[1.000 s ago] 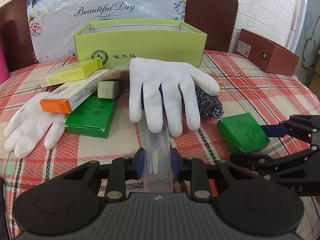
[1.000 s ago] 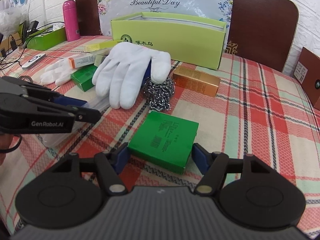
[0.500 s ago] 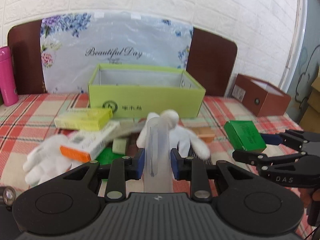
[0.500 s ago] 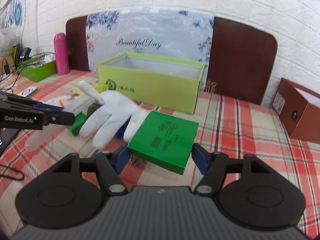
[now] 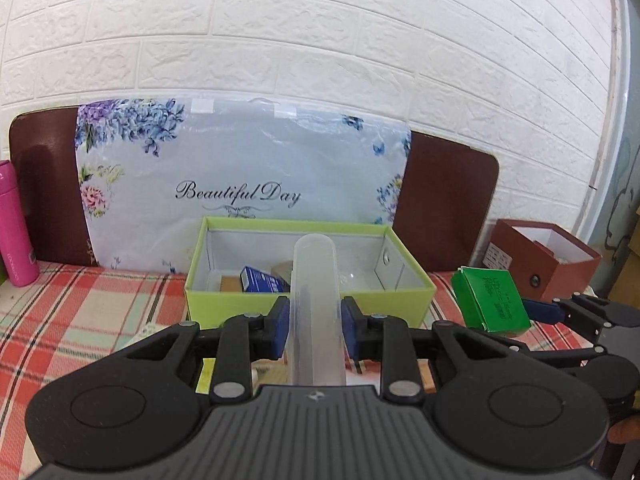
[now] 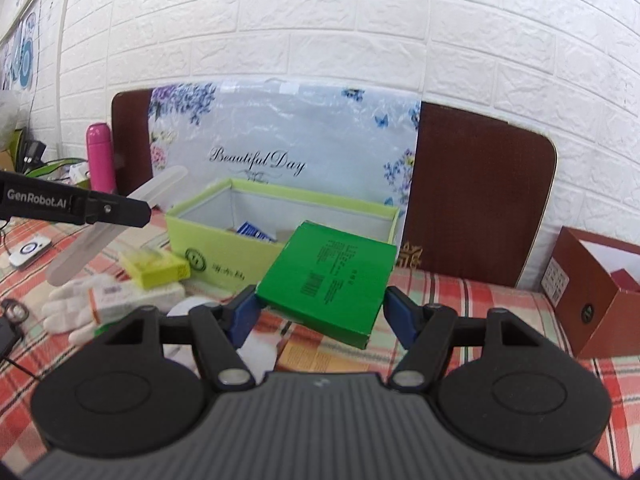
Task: Organize objects
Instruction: 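Lower the tube and green box into the lime-green box and release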
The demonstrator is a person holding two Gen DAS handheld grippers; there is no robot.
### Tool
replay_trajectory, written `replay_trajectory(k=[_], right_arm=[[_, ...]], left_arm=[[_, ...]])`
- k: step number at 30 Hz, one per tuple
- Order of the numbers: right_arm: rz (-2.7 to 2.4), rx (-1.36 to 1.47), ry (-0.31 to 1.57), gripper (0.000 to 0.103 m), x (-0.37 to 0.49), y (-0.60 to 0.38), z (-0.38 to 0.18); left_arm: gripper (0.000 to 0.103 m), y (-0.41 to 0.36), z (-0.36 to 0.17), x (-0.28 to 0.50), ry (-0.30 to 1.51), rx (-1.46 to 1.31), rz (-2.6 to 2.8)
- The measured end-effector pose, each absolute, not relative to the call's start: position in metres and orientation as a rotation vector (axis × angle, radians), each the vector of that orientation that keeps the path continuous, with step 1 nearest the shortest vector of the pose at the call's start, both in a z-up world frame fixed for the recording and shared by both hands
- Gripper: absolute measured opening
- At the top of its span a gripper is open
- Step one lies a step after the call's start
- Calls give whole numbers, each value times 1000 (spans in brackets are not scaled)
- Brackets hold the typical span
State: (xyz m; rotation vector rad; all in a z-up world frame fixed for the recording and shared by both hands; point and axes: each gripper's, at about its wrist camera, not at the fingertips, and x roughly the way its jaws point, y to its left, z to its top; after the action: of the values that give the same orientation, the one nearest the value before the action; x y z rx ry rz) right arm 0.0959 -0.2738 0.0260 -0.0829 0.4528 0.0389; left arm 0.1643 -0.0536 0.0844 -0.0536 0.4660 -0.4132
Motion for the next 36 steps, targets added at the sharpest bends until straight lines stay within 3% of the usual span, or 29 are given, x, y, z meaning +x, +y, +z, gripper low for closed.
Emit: replay_trajectory(k=[21,36], right_arm=[[-1,-26,446,67,239,-292,6],[-5,-37,516,68,270,-289,-31]], left_arm=[[28,-80,71,300,573,-42,-300],[28,-77,35,329,647,-67,-276]])
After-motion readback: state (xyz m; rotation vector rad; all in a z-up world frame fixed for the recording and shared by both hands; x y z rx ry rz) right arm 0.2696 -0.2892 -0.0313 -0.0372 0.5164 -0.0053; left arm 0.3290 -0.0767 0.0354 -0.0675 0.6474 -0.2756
